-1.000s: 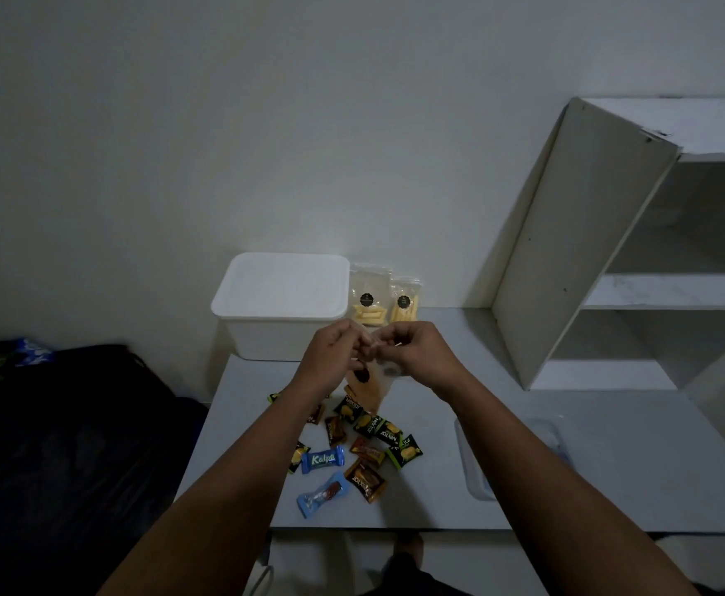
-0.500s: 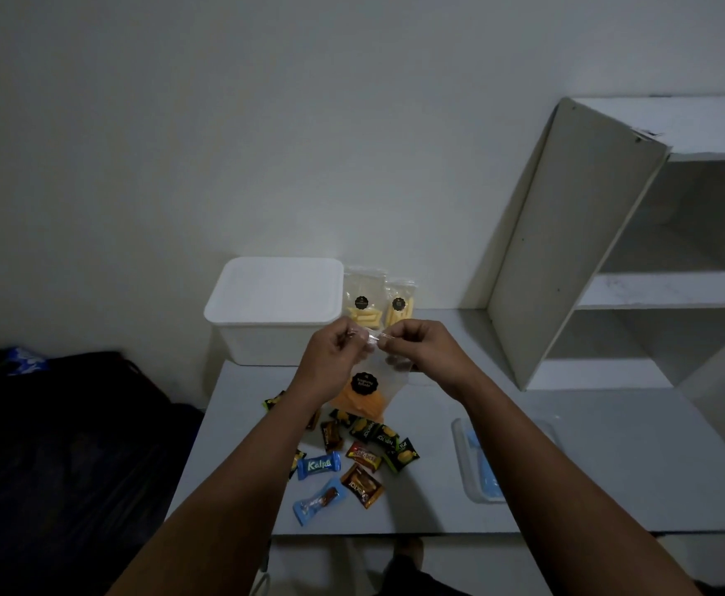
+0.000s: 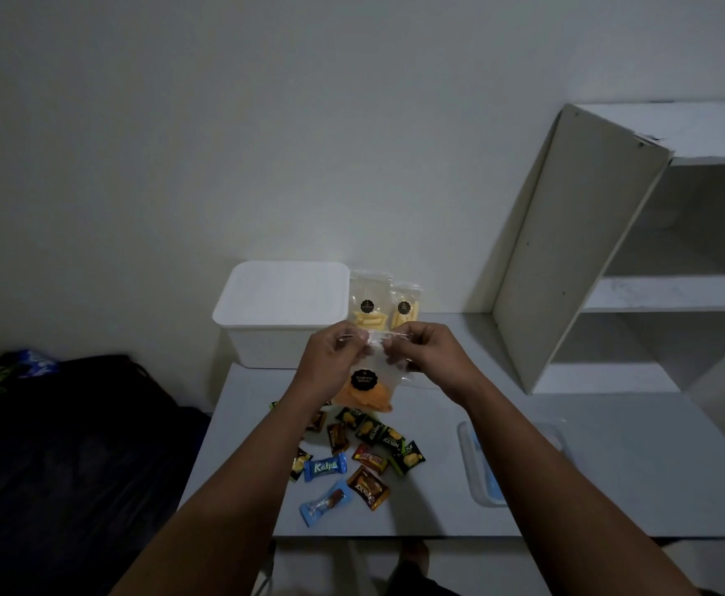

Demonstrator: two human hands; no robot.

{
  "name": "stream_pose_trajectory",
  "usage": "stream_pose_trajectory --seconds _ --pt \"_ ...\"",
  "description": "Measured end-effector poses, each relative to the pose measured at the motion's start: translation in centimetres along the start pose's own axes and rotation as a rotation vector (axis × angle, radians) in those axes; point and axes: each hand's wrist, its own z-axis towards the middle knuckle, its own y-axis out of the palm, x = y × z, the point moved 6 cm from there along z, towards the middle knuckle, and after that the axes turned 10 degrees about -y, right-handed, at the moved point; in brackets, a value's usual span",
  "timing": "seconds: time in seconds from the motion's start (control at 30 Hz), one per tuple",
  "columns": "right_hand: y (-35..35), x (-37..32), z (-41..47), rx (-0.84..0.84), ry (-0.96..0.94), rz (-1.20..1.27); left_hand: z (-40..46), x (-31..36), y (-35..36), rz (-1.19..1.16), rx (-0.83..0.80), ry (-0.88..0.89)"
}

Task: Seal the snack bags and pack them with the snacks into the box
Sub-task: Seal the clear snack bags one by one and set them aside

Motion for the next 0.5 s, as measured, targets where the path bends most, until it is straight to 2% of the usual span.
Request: stream_pose_trajectory --seconds 0.2,0.5 --pt "0.8 -0.7 -0.1 -0.025 -0.036 -0.002 -0.5 0.0 -0.8 -0.059 0.005 -0.029" --pt "1.6 -1.1 -0.4 -0.021 -0.045 0.011 -0.9 0.5 -1.8 0.014 0.061 0.032"
